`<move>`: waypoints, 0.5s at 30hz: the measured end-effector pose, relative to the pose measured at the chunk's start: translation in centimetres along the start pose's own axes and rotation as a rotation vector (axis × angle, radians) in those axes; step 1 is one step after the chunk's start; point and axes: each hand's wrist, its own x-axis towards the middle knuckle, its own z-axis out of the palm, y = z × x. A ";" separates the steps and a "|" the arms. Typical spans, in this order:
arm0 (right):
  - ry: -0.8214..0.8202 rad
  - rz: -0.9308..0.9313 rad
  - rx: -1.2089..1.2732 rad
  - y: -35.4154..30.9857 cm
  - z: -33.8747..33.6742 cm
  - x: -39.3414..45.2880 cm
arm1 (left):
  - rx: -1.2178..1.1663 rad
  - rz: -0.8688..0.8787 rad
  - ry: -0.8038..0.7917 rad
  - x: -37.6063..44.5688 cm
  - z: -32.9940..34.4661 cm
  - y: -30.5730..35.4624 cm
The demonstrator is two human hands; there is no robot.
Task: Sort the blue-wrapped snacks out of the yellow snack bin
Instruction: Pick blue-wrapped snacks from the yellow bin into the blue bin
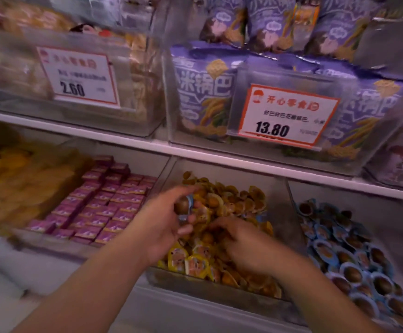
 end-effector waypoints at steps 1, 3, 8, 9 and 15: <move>0.027 0.019 -0.094 0.4 0.1 0.6 | 0.013 0.007 0.008 0.0 -0.2 -0.1; 0.091 0.126 -0.234 1.1 0.0 1.6 | 0.050 0.026 0.007 0.0 -0.5 -0.3; 0.103 0.249 -0.305 1.7 0.6 2.8 | 0.072 0.072 0.002 0.1 -0.7 -0.3; 0.098 0.235 -0.312 1.7 0.8 2.9 | 0.075 0.076 0.005 0.2 -0.7 -0.3; 0.201 0.098 -0.282 1.7 2.0 2.8 | 0.126 0.166 0.084 0.7 -0.6 -1.0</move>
